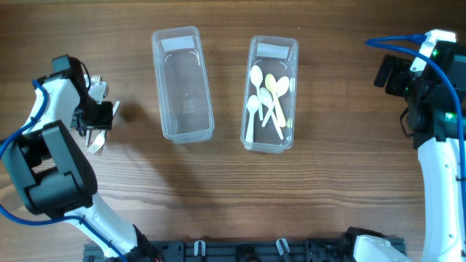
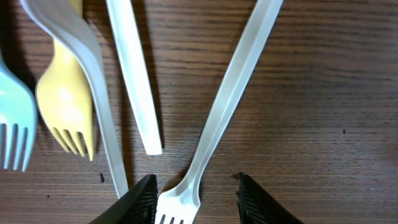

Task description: Pack container

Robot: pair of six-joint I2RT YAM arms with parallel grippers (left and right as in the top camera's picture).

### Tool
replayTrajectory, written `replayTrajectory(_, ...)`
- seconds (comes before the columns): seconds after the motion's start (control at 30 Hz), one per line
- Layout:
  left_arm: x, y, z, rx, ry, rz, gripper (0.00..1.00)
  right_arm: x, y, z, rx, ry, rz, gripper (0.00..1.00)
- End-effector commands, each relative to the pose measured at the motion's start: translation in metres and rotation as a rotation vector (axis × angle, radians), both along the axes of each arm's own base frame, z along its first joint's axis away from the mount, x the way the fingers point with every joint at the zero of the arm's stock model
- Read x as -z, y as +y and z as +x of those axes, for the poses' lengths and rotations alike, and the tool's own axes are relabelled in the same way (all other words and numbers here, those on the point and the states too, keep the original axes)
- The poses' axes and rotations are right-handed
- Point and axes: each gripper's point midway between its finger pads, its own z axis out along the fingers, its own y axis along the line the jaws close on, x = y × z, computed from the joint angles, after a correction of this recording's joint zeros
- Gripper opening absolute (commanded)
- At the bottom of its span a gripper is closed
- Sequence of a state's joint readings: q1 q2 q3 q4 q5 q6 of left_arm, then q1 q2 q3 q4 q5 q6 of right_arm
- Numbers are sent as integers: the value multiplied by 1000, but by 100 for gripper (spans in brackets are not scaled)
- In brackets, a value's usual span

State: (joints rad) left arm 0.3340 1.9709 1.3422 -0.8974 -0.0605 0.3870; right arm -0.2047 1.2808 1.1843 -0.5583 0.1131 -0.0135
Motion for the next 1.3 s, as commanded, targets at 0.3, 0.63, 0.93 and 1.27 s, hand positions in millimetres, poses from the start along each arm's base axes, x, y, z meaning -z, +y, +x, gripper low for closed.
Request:
replayTrajectory(0.3, 25, -8, -10, 29, 7, -29, 32, 0, 0, 1, -5, 1, -10, 100)
replayTrajectory(0.63, 24, -11, -5, 40, -9, -23, 4, 0, 0, 1, -5, 1, -10, 100)
replayTrajectory(0.93, -9, -28, 23, 76, -72, 3, 4, 0, 0, 1, -5, 1, -10, 100)
replayTrajectory(1.27, -144, -96, 74, 17, -431, -49, 4, 0, 0, 1, -5, 1, -10, 100)
